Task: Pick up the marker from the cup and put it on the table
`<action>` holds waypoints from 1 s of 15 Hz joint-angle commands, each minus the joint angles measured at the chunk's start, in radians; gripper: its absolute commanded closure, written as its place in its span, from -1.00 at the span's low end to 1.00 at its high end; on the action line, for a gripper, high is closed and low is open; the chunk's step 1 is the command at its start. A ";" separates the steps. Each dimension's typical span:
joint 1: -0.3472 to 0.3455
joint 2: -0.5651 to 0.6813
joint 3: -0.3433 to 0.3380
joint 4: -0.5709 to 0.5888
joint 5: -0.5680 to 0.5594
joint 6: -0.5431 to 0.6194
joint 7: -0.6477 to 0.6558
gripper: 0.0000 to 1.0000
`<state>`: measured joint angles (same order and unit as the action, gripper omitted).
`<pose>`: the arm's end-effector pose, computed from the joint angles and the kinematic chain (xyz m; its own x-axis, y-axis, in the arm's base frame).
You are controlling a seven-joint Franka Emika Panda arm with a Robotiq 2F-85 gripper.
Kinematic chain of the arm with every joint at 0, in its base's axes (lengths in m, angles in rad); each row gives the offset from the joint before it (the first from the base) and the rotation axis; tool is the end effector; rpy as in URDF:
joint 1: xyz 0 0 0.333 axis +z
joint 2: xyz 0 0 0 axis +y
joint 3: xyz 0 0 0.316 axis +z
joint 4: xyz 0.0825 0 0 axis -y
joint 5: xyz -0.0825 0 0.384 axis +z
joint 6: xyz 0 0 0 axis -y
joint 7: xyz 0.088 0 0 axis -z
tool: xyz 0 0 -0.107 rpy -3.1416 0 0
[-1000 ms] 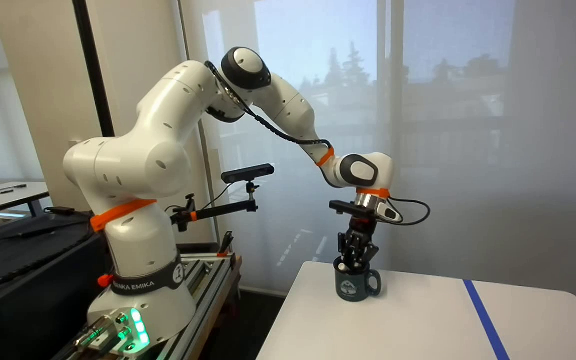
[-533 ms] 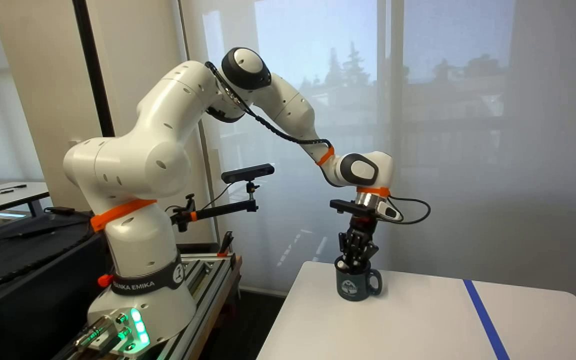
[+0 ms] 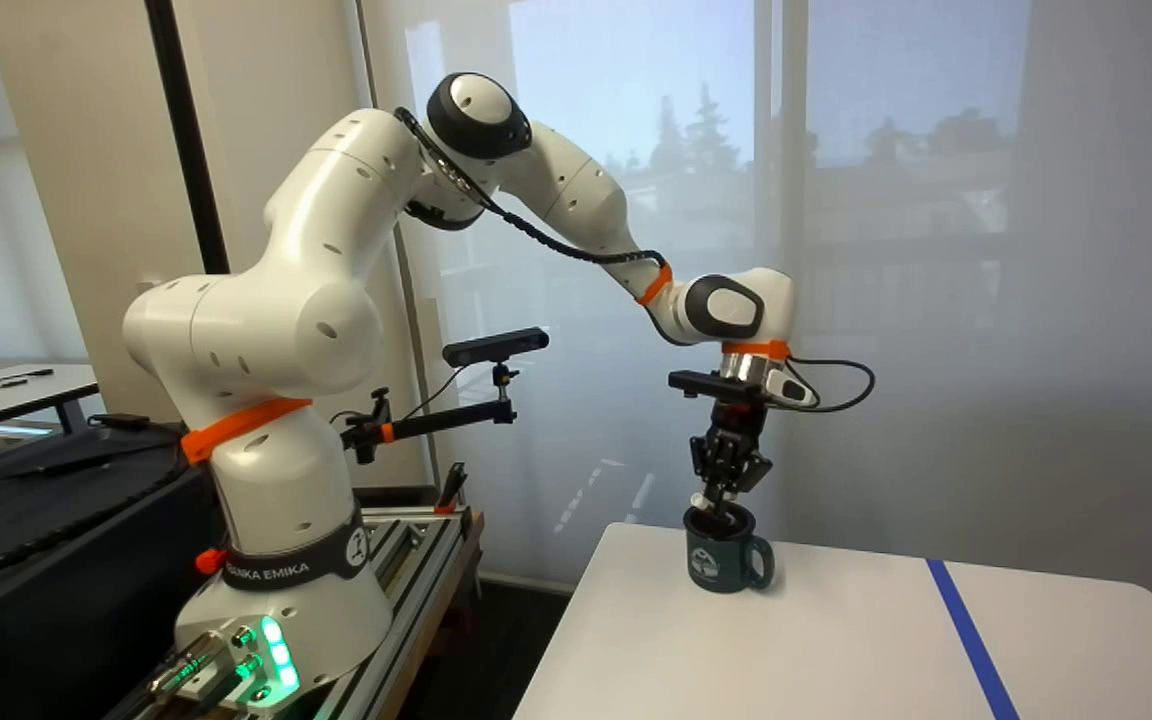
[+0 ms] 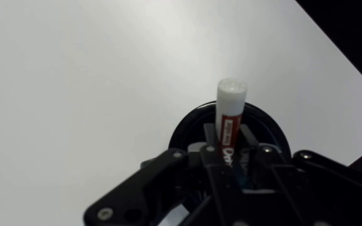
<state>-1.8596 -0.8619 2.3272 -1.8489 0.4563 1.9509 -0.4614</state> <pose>0.5015 0.2910 0.1469 0.6921 0.5511 -0.4662 0.6548 -0.7511 0.0840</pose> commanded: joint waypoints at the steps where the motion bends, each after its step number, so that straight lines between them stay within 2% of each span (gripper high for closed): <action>1: 0.033 0.062 -0.059 -0.045 -0.019 -0.012 -0.023 0.90; 5: 0.045 0.090 -0.127 -0.078 -0.044 0.001 -0.030 0.90; 9: 0.043 0.093 -0.181 -0.113 -0.072 0.064 -0.045 0.90; 12: 0.034 0.088 -0.172 -0.164 -0.053 0.198 -0.056 0.90; 15: 0.006 0.092 -0.127 -0.216 -0.030 0.339 -0.059 0.90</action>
<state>-1.8384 -0.7903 2.1621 -2.0086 0.4105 2.1724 -0.5098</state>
